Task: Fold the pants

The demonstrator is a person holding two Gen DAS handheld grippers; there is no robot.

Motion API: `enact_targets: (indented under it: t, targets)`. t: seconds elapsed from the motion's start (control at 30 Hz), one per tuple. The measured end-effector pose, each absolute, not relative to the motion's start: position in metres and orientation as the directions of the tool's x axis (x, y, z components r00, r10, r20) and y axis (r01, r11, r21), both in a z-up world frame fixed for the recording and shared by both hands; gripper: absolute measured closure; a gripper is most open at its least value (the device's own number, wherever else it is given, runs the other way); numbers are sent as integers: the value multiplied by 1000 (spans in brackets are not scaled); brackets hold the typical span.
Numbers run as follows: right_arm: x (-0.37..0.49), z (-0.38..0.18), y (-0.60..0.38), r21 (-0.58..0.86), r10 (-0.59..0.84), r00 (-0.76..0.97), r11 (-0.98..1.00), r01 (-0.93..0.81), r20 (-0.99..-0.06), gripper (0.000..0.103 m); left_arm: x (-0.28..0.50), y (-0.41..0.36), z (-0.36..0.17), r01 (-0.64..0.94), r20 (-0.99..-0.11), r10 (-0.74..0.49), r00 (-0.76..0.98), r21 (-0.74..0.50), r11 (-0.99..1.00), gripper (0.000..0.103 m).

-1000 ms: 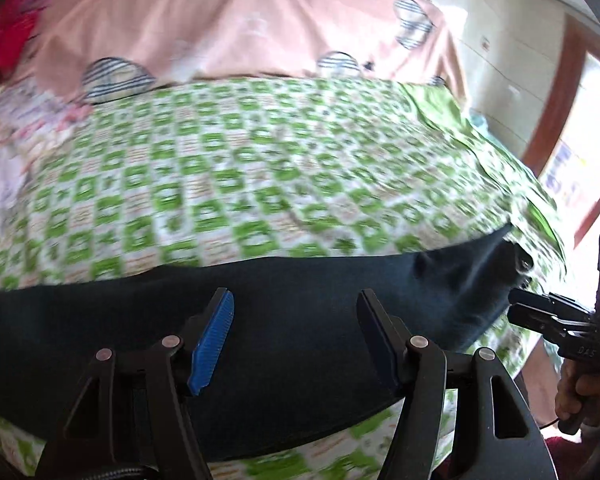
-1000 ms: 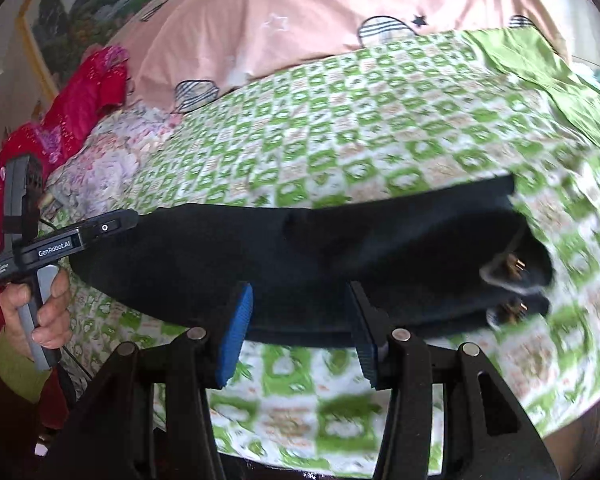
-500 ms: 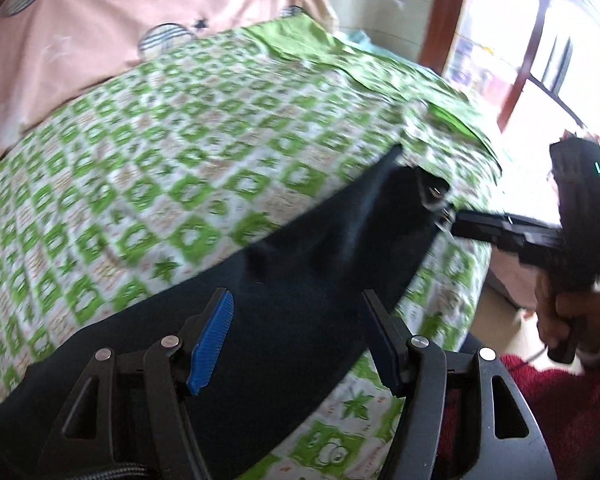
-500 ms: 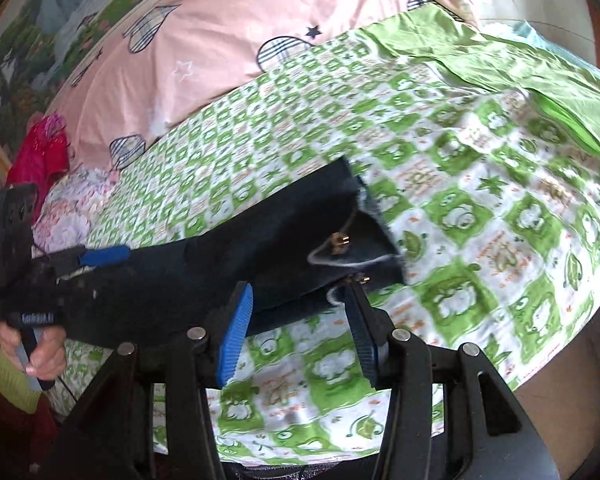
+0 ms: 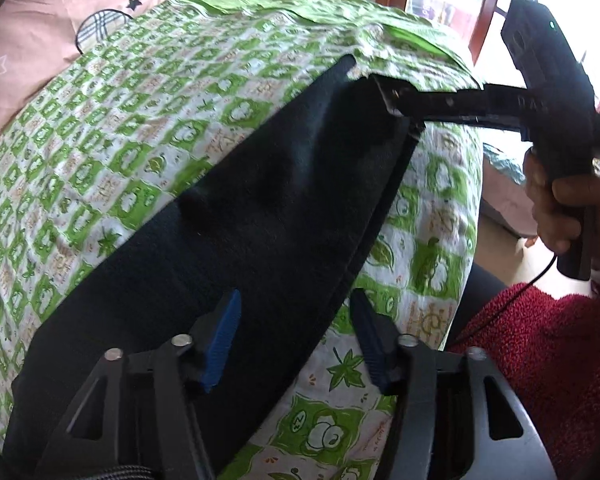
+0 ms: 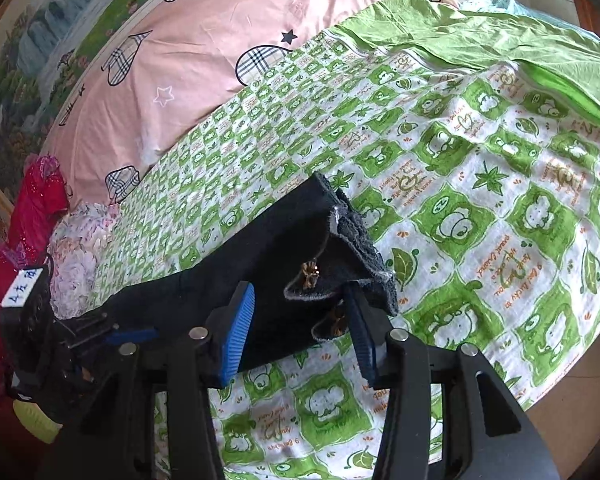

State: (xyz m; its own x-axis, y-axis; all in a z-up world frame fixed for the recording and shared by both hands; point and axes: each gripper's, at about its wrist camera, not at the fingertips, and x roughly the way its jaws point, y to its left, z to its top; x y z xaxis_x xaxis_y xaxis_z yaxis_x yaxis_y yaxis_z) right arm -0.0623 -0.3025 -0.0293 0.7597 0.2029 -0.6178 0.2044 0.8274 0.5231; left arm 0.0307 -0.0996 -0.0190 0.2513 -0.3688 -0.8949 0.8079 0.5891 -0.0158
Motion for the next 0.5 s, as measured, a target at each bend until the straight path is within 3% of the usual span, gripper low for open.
enact_targets:
  t: [0.13, 0.2, 0.23, 0.3, 0.5]
  targets:
    - [-60, -30, -304, 513, 190, 756, 831, 216, -626, 75, 29, -100, -27, 816, -898, -351, 265, 15, 577, 75]
    - [-60, -30, -304, 500, 176, 755, 836, 224, -632, 94, 29, -98, -25, 814, -894, -356, 272, 17, 580, 88]
    - [-60, -30, -305, 500, 175, 756, 837, 224, -631, 94, 29, -96, -23, 813, -890, -362, 278, 17, 582, 94]
    - [-65, -24, -305, 503, 173, 769, 837, 215, -616, 95, 27, -94, -19, 810, -883, -369, 290, 21, 586, 97]
    - [-76, -14, -307, 477, 157, 776, 855, 202, -611, 96, 16, -90, -3, 822, -865, -400, 302, 25, 569, 97]
